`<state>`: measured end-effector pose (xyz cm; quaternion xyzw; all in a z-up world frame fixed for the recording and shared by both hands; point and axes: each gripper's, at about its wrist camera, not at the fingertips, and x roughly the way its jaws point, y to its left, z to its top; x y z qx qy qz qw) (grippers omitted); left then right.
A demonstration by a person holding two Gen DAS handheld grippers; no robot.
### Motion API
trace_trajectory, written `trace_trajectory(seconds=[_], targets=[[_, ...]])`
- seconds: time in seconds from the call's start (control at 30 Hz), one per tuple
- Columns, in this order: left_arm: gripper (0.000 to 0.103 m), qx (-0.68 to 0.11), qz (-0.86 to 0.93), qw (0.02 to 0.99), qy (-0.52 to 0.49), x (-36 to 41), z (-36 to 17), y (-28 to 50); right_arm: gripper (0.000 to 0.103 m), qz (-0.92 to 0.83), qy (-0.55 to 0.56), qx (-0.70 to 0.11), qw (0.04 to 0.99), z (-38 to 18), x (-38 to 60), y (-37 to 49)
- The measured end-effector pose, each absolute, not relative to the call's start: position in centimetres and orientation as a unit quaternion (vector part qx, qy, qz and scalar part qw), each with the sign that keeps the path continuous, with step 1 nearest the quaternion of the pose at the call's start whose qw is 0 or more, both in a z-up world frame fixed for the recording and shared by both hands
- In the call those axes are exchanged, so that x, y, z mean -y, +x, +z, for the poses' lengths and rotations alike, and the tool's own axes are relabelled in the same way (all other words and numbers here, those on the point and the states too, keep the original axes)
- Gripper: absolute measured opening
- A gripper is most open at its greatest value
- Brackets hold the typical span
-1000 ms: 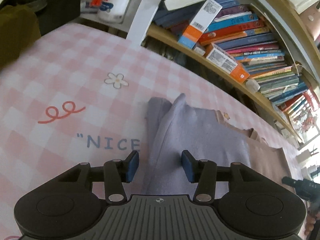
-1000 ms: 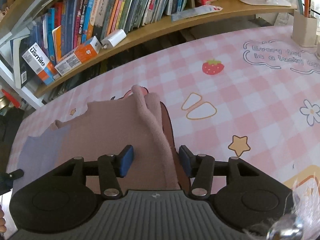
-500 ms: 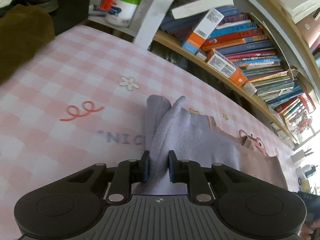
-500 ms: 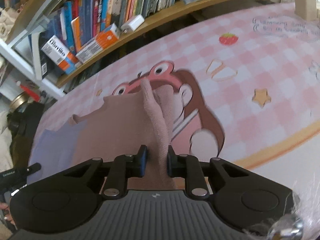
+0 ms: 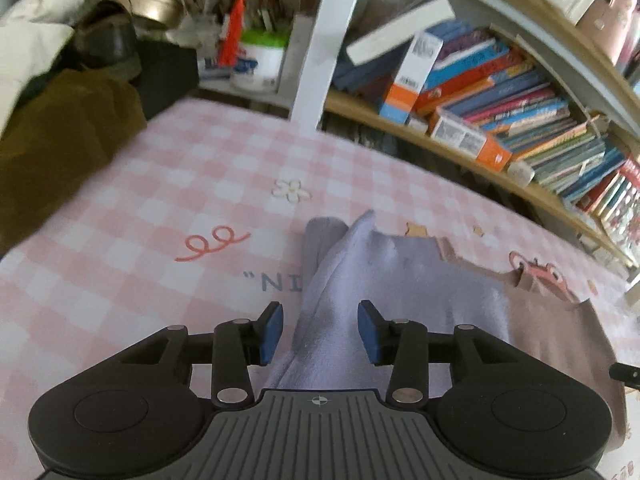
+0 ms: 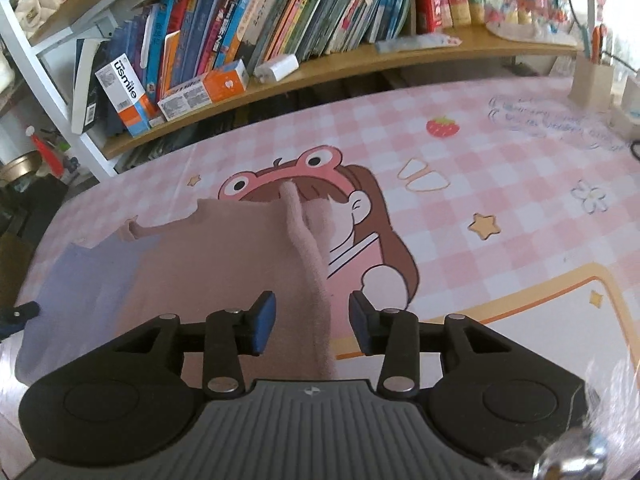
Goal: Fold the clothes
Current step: 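Lift both open grippers away from the folded sweater, then pinch the brown sweater edge with the right gripper while the left pinches the lavender edge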
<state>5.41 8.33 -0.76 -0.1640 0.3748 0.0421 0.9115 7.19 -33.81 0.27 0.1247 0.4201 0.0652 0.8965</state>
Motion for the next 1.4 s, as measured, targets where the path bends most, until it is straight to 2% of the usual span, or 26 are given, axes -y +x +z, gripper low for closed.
trace_trajectory(seconds=[0.23,0.3,0.33,0.57,0.97,1.17,1.4], targets=[[0.051,-0.359,0.064,0.915,-0.173,-7.4,0.6,2.8,0.046,0.071,0.124,-0.408,0.902,0.8,34.2,6.3],[0.063,-0.356,0.076,0.915,-0.172,-6.8,0.9,2.2,0.049,0.08,0.121,-0.407,0.902,0.8,34.4,6.4],[0.065,-0.352,0.084,0.916,-0.172,-6.5,1.1,1.7,0.051,0.085,0.118,-0.407,0.902,0.8,34.6,6.4],[0.07,-0.345,0.137,0.909,-0.187,-3.2,2.0,-1.6,0.051,0.13,0.113,-0.41,0.895,0.5,36.3,7.1],[0.071,-0.361,0.177,0.892,-0.205,4.6,1.1,-4.9,0.056,0.226,0.084,-0.433,0.869,0.0,39.2,5.8],[0.082,-0.356,0.228,0.882,-0.209,5.8,1.3,-6.5,0.062,0.238,0.094,-0.439,0.861,0.0,40.5,4.7],[0.085,-0.361,0.252,0.865,-0.24,4.7,0.8,-7.0,0.067,0.246,0.073,-0.447,0.857,0.0,40.2,3.5]])
